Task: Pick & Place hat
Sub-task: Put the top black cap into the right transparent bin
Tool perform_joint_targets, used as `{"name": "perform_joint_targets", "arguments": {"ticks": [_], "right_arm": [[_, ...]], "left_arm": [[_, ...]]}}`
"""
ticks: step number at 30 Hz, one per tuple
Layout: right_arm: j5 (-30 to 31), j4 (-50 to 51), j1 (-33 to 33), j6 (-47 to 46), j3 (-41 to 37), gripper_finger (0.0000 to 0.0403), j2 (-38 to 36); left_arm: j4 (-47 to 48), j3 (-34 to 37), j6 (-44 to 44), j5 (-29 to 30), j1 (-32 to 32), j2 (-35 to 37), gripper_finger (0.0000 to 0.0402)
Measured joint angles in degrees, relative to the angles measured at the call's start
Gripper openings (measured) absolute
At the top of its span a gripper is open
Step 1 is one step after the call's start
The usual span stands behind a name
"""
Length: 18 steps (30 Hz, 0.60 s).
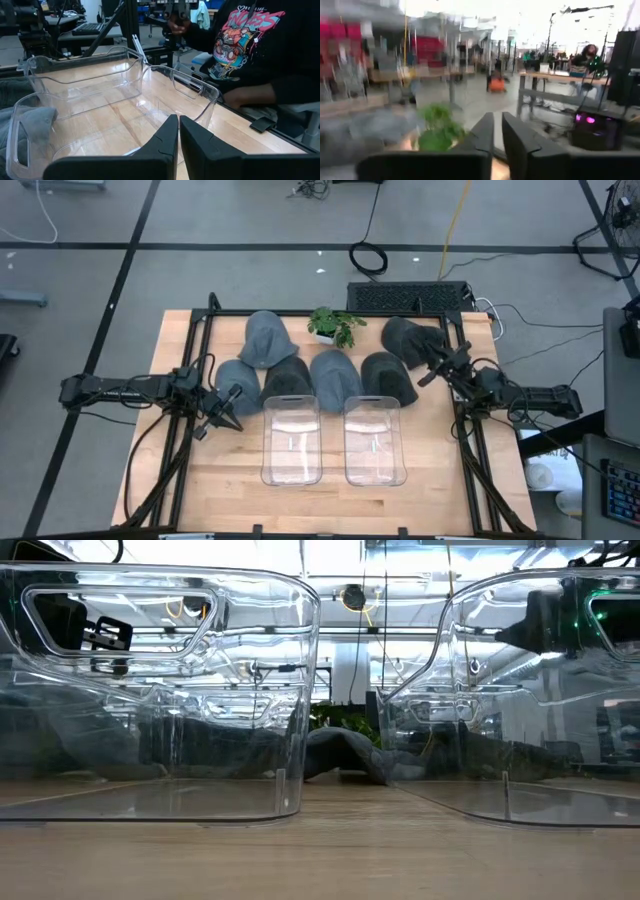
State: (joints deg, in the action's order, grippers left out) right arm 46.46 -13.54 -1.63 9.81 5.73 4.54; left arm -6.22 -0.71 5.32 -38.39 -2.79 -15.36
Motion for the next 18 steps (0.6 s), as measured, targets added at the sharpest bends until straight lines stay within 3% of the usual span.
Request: {"name": "perform_joint_targets", "arguments": {"ticks": [5, 8, 10, 14, 18], "right_arm": [[2.6, 5.5, 0.0, 2.1, 10.5, 0.0142, 12.0], [9.3, 16.7, -1.0, -1.7, 19.1, 0.0209, 22.1], [10.2, 29.2, -3.0, -7.8, 26.3, 0.0239, 28.4], [0.0, 50.8, -11.5, -20.0, 38.1, 0.0256, 40.2], [-6.9, 56.3, -21.5, -21.3, 40.0, 0.0252, 48.0]], "left_arm": [[0.0, 0.0, 0.0, 0.0, 0.0, 0.0, 0.0026], [0.0, 0.0, 0.0, 0.0, 0.0, 0.0, 0.0026], [0.0, 0.0, 0.0, 0.0, 0.0, 0.0, 0.0026], [0.0, 0.0, 0.0, 0.0, 0.0, 0.0, 0.0026], [0.0, 0.0, 0.0, 0.0, 0.0, 0.0, 0.0026]]}}
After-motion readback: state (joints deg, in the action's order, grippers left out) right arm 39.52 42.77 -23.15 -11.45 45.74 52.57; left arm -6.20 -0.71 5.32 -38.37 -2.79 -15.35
